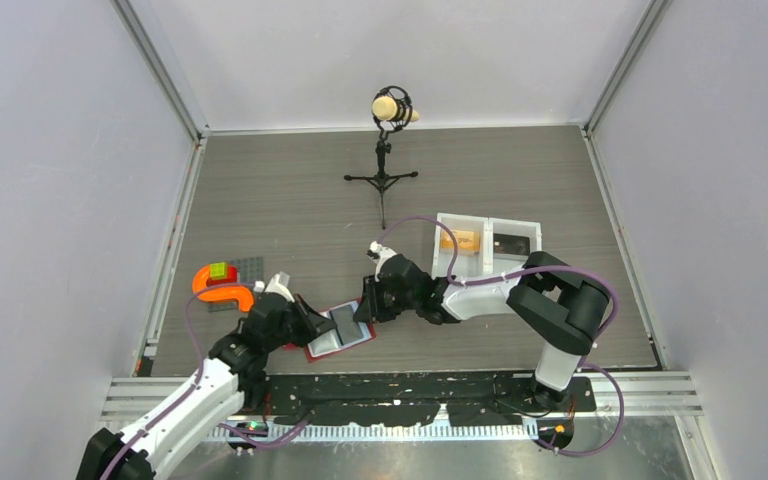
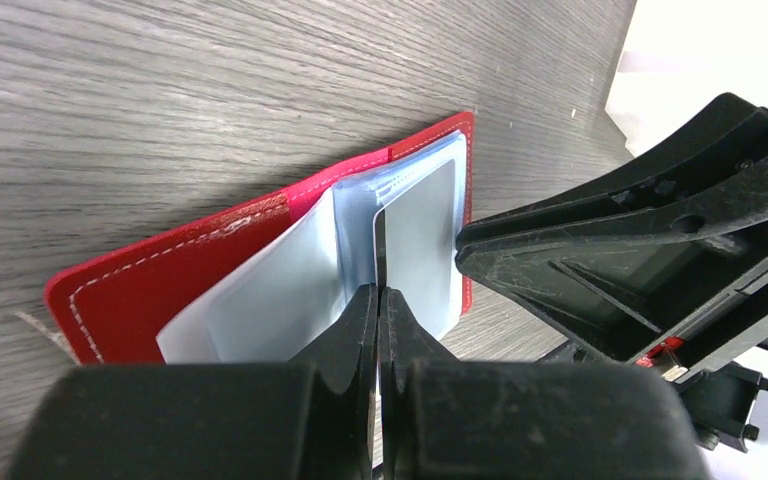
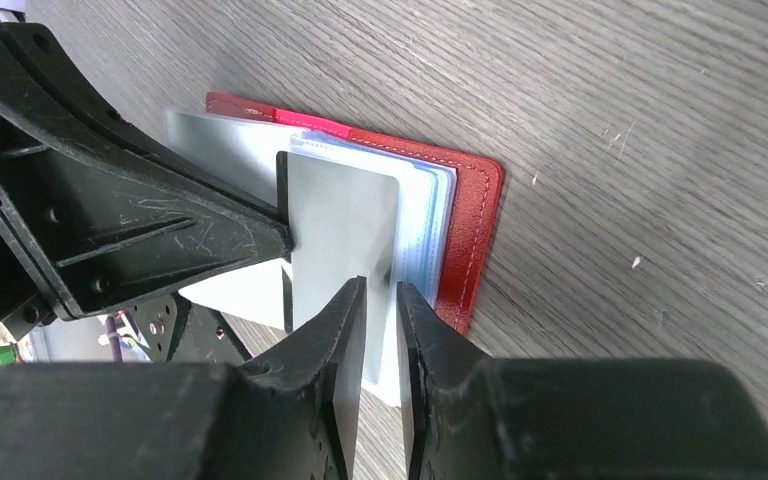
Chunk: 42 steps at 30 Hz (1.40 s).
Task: Take the credit cards out of the card holder
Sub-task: Remove the credit card from the card holder.
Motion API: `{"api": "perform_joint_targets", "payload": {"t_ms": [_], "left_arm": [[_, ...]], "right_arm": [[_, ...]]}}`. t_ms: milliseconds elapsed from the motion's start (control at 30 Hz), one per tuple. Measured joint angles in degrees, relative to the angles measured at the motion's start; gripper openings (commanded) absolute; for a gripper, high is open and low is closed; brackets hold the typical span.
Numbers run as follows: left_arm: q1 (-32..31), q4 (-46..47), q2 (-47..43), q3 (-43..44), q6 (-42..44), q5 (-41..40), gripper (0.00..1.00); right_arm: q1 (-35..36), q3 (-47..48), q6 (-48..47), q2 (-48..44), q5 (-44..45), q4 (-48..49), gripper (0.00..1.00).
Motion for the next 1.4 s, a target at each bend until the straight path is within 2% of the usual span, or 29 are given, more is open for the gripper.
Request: {"api": "perform_joint_targets", "payload": {"t_ms": [533, 833, 1100, 1400], "left_arm": [[5.27, -5.29, -0.04, 1.95, 3.30, 3.50, 0.00], [6.08, -4.68, -0.83, 2.12, 6.10, 7.21, 0.00], [6.12, -4.50, -1.20, 2.14, 6.69, 8.74, 0.00], [6.16, -2.05, 2.36, 2.34, 7.58, 11.87, 0.00]], "right_arm": [[-1.33, -0.68, 0.17, 0.02, 0.39, -0.46, 0.24], [-1.55, -0.68, 0.11, -0.07, 0.44, -0.66, 0.24], [-1.46, -1.05, -0.35, -3.08, 1.03, -4.74, 0.25], [-0.02, -1.11, -0.33, -4.74, -0.79, -2.73, 0.25]]}}
